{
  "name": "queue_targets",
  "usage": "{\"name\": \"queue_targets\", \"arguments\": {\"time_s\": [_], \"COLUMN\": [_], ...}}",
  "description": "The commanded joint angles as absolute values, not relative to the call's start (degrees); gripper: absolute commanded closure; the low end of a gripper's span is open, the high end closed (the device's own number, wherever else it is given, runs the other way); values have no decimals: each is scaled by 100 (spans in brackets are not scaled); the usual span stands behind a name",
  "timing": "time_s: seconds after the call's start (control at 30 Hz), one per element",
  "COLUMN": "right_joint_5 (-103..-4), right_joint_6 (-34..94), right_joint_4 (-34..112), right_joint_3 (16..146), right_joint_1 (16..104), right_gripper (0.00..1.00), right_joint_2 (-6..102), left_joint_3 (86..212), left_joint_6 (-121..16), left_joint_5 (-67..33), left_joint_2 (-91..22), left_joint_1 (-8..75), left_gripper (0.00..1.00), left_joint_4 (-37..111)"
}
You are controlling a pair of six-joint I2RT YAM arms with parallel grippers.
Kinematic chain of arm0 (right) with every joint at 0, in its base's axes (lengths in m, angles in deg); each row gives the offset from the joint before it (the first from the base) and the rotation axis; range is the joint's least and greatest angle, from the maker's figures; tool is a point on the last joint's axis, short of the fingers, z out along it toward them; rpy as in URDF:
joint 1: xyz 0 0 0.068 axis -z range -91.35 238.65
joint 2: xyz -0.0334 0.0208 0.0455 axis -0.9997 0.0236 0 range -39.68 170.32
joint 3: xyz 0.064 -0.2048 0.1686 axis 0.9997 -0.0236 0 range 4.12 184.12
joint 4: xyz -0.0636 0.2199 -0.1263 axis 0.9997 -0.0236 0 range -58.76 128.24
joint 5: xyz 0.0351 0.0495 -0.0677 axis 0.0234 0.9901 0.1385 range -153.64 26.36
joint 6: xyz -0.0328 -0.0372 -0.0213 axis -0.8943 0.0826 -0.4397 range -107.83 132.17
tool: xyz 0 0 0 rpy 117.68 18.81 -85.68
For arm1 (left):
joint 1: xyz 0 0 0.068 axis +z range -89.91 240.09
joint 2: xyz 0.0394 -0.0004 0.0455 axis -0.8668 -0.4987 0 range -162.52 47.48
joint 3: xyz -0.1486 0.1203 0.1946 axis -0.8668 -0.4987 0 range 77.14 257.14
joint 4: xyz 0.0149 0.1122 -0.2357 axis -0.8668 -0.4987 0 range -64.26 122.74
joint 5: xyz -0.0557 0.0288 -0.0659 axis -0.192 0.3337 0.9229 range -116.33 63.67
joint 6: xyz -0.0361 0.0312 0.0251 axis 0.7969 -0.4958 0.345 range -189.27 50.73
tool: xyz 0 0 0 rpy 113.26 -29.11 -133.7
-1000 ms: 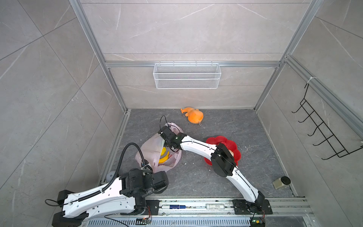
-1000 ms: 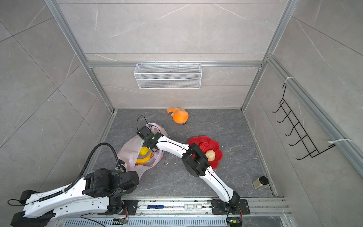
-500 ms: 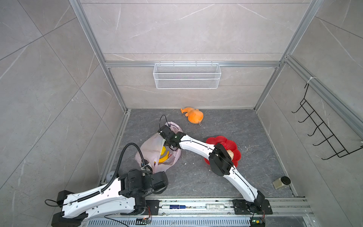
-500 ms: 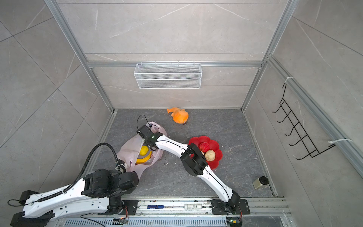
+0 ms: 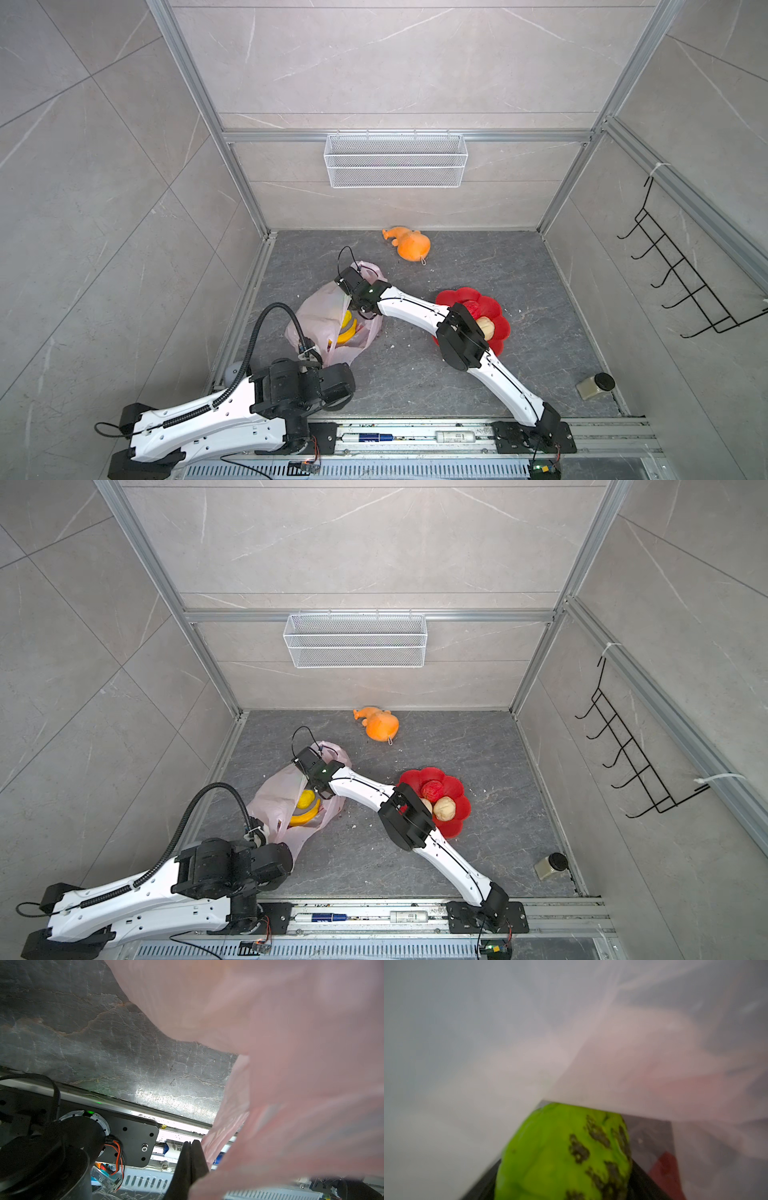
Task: Take the fake fruits out of the plastic bag
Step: 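Close the right gripper on the green spotted fruit, then lift the green spotted fruit out of the bag with the right gripper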
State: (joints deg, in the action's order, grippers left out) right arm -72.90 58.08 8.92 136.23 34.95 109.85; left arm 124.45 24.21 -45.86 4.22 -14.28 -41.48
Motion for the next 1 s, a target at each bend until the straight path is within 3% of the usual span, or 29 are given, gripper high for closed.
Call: {"name": "queue_targets", "arguments": {"time_s": [0.0,0.5,0.97], "right_joint_5": [-7280,-7187,-6391], "right_joint_6": [5844,5564,4849], "right_joint_4": [996,1217,1473], "right_joint_3": [13623,13353,12033], "right_joint_1": [3569,3577,3561], "right_gripper": [29,47,52], "right_joint_2": [11014,10779,9309], "left_joint_3": [12416,12440,12718], "left_joint_6": [2480,2483,2504], "left_joint_5": [-4681,-4810,-5314], "left_joint_2": [411,414,302], "left_joint_1": [-1479,-1488,-1488], "left_gripper": [100,100,100], "left_joint_4": [-4232,-4205,-4288]}}
